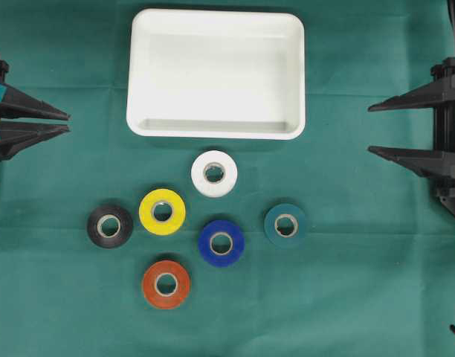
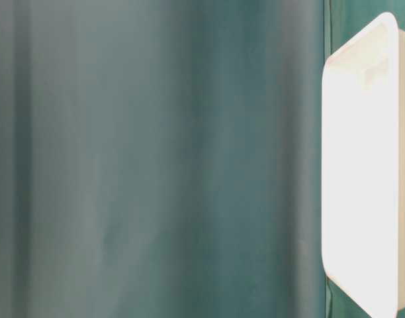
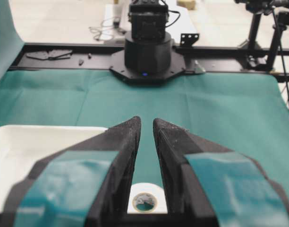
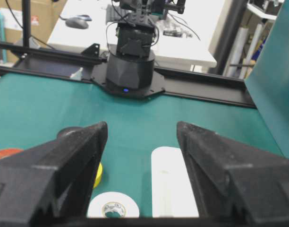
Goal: Put the tape into the white case with the right arm.
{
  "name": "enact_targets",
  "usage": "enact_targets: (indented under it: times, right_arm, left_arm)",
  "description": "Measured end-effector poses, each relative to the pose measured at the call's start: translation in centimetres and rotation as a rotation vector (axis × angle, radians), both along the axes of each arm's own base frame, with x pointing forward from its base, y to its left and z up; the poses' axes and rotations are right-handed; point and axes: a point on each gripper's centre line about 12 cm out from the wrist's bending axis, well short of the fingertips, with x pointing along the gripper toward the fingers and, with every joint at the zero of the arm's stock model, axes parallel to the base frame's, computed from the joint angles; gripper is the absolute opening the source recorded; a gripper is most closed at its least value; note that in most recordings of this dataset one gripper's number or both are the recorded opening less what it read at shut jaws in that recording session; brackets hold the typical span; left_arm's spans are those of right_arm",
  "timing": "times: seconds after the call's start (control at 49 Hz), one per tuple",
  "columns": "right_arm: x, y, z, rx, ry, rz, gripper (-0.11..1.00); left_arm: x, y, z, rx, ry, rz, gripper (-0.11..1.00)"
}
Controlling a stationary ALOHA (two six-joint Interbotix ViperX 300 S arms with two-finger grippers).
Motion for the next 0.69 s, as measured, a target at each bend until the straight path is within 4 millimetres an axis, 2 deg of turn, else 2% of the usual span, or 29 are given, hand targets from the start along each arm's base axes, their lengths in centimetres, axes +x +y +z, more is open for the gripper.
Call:
enact_targets:
  times: [0.041, 0.143, 0.245, 0.449, 0.694]
  right_arm:
    - [0.0, 0.0, 0.0, 0.005, 0.0, 0.0, 0.22]
    - [0.1, -0.2, -0.3, 0.012, 0.018, -0.007, 0.02]
    - [0.2, -0.3, -0.5, 0.014, 0.031, -0.016, -0.08]
    - [0.2, -0.3, -0.8, 0.014, 0.046, -0.016, -0.1]
    - [-0.1, -0.4, -2.4, 0.012, 0.093, -0.018, -0.09]
  left_arm:
    - [0.0, 0.0, 0.0, 0.0, 0.002, 0.001, 0.22]
    - [0.4, 0.1, -0.5, -0.015, 0.023, 0.004, 0.03]
    - [0.9, 0.1, -1.1, -0.018, 0.051, 0.005, 0.0]
    - [1.6, 0.1, -2.3, -0.016, 0.106, 0.005, 0.0]
    - [-0.2, -0.1, -3.5, -0.013, 0.095, -0.001, 0.0]
